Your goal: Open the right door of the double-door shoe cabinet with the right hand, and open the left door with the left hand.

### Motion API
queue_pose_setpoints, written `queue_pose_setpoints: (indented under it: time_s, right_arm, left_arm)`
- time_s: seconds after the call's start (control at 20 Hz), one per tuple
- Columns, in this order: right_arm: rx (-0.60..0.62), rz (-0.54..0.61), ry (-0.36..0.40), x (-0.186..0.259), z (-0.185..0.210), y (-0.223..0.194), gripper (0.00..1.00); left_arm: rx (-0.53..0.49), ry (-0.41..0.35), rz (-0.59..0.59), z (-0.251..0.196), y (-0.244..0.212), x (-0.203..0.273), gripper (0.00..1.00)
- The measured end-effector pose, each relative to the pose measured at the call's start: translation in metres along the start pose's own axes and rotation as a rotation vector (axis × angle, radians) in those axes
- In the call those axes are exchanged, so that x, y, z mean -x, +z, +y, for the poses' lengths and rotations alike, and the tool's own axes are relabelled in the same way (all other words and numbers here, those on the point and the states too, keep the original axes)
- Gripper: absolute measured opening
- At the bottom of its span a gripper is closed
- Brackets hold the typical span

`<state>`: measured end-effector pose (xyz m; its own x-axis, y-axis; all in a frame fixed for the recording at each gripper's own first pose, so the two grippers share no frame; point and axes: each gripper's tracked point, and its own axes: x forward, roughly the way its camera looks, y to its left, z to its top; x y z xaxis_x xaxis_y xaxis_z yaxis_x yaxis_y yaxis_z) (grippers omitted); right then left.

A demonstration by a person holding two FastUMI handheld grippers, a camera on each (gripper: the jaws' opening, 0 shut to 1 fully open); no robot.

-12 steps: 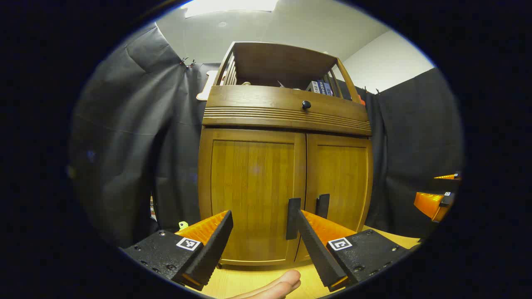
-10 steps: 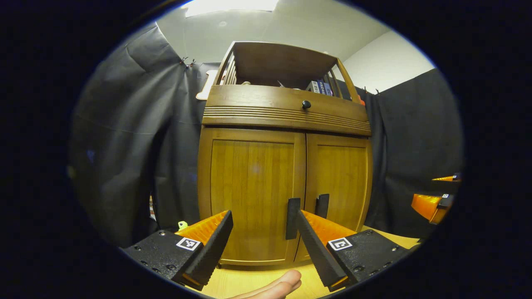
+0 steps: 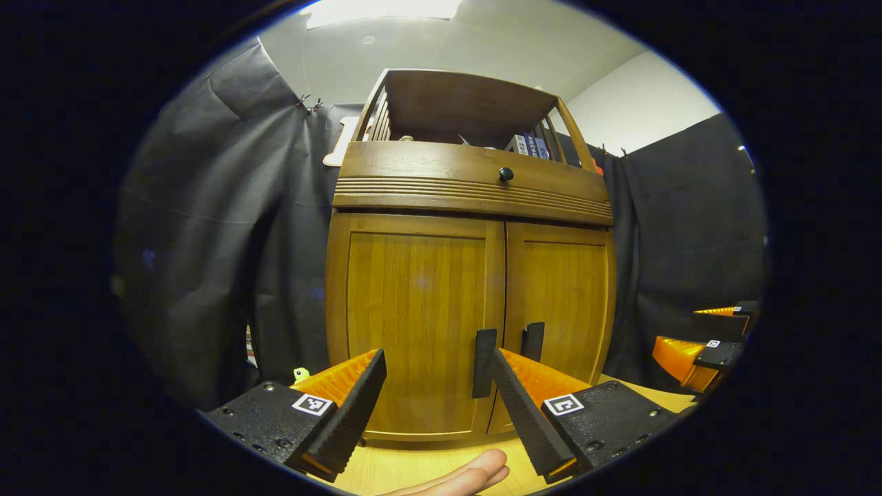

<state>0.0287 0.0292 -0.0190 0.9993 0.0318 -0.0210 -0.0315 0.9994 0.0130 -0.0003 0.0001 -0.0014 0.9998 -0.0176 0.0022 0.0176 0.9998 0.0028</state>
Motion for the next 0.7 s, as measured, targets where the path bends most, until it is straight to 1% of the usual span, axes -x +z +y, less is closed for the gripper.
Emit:
queue_pose_setpoints:
  time_s: [0.05, 0.1, 0.15, 0.2, 0.25, 0.3, 0.35, 0.4, 0.45, 0.5, 0.7]
  right_arm:
    - [0.002, 0.0, -0.002, -0.004, 0.001, -0.001, 0.96]
    - [-0.001, 0.001, 0.004, -0.009, 0.005, -0.003, 0.99]
    - [-0.009, 0.007, 0.008, -0.015, 0.008, -0.004, 1.0]
    - [-0.023, 0.014, 0.01, -0.022, 0.01, -0.008, 0.99]
    - [-0.034, 0.02, 0.015, -0.028, 0.011, -0.011, 0.96]
    - [-0.043, 0.024, 0.02, -0.035, 0.014, -0.013, 0.99]
    - [-0.048, 0.027, 0.025, -0.042, 0.018, -0.014, 0.99]
    - [-0.049, 0.029, 0.034, -0.049, 0.022, -0.015, 0.99]
    - [-0.049, 0.03, 0.044, -0.057, 0.027, -0.016, 0.99]
    - [-0.047, 0.027, 0.055, -0.064, 0.032, -0.016, 1.0]
    - [-0.039, 0.041, 0.098, -0.094, 0.057, -0.025, 0.99]
  left_arm:
    - [-0.002, -0.004, 0.004, -0.001, 0.0, 0.0, 0.92]
    - [-0.008, -0.011, 0.008, -0.001, -0.001, -0.001, 0.92]
    - [-0.012, -0.014, 0.009, -0.001, -0.001, -0.002, 0.92]
    - [-0.011, -0.015, 0.008, -0.001, -0.001, -0.001, 0.96]
    - [-0.008, -0.015, 0.008, -0.001, -0.001, -0.001, 0.96]
    - [-0.005, -0.016, 0.011, 0.0, -0.002, -0.002, 0.96]
    - [-0.001, -0.019, 0.018, 0.001, -0.002, -0.003, 0.92]
    - [0.005, -0.022, 0.023, 0.002, -0.003, -0.004, 0.96]
    - [0.011, -0.024, 0.03, 0.003, -0.004, -0.005, 0.96]
    - [0.017, -0.028, 0.036, 0.004, -0.006, -0.007, 0.92]
    - [0.028, -0.034, 0.063, 0.005, -0.011, -0.009, 0.92]
